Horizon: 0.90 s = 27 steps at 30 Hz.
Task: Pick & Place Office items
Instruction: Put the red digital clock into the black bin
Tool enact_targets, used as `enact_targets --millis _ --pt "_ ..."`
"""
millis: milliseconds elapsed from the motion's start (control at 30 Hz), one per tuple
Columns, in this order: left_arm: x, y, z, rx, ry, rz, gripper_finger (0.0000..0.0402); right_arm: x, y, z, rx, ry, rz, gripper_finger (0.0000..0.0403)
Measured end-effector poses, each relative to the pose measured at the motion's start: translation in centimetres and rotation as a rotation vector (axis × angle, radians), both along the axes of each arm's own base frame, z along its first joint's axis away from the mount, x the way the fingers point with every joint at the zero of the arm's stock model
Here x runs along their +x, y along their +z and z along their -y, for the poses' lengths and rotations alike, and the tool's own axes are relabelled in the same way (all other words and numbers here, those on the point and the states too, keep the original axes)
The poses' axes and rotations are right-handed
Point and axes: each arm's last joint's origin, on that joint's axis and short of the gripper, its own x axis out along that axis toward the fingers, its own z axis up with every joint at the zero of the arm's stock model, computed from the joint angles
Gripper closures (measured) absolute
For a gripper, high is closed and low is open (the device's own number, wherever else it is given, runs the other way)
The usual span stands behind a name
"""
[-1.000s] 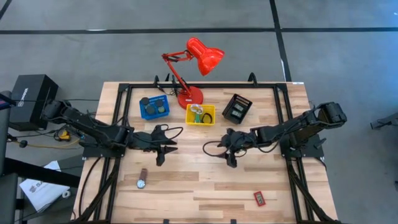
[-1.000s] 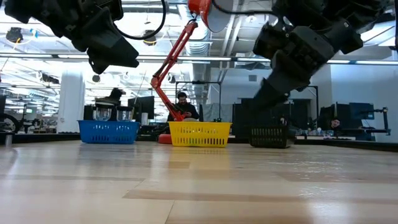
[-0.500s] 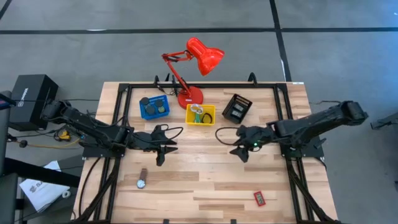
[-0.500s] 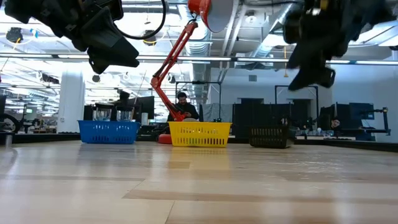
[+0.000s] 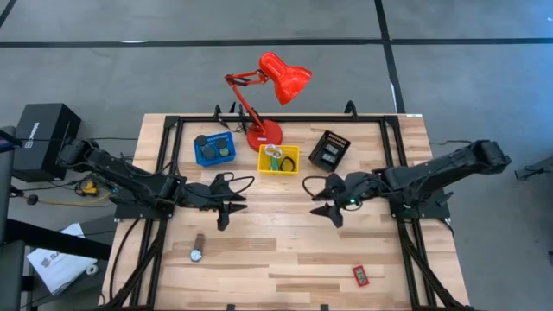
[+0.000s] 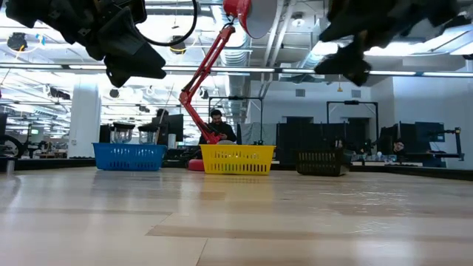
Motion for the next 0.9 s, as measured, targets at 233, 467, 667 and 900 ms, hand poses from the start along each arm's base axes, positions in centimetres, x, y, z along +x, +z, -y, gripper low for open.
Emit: enact_targets --millis 233,467,667,900 --pt "0.0 0.0 0.0 0.000 0.000 0.004 0.0284 1.7 -1.8 -0.1 0.199 -0.044 -0.061 0.0158" --pt "0.0 0.1 0.0 0.040 -0.021 0.003 0.0284 1.2 -4.4 -1.6 0.406 -0.040 -0.349 0.0158" --pt "0.1 0.1 0.0 0.069 -0.035 0.004 0.0284 -0.9 -4.4 -4.4 0.597 -0.147 -0.546 0.0158" --pt "0.1 0.2 0.0 0.068 -0.034 0.011 0.0284 -3.2 -4.2 -9.3 0.700 -0.261 -0.805 0.0158"
